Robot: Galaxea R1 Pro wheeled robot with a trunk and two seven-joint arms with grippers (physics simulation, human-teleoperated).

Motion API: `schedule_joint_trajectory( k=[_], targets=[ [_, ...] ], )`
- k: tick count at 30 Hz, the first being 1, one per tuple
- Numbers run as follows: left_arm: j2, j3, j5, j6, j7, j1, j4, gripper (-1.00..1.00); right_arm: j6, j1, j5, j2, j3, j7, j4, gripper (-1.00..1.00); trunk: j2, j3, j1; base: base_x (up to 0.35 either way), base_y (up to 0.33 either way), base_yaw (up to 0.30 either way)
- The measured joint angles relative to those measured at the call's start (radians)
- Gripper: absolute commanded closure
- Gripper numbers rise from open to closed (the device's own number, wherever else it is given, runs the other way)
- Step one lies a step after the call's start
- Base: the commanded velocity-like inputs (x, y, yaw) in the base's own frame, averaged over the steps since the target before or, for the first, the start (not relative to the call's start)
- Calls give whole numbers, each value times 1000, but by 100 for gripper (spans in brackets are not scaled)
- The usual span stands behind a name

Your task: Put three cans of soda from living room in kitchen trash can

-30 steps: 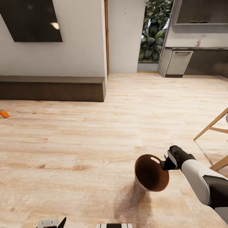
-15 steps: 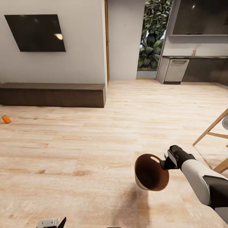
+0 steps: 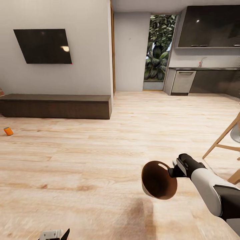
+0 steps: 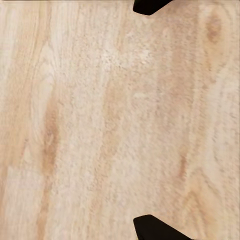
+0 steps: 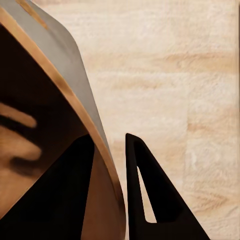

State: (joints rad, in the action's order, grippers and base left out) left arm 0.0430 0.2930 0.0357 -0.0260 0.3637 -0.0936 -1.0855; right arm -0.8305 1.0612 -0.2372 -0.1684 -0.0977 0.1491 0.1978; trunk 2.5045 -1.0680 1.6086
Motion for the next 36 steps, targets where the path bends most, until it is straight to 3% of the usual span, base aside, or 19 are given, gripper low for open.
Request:
schedule_joint_trajectory(
  k=[13,19,36],
  targets=[
    [0,0,0,0,0,0,1,-100,30,-23,9,1,1,2,-3,100,-3,50,-6,0,0,0],
    [0,0,0,0,0,0,1,-100,87,-42,10,2,1,2,-4,100,-4,73,-9,0,0,0],
    [0,0,0,0,-9,0,9,-100,191,-95,15,7,-5,4,-6,100,-123,127,-74,0,0,0]
  ],
)
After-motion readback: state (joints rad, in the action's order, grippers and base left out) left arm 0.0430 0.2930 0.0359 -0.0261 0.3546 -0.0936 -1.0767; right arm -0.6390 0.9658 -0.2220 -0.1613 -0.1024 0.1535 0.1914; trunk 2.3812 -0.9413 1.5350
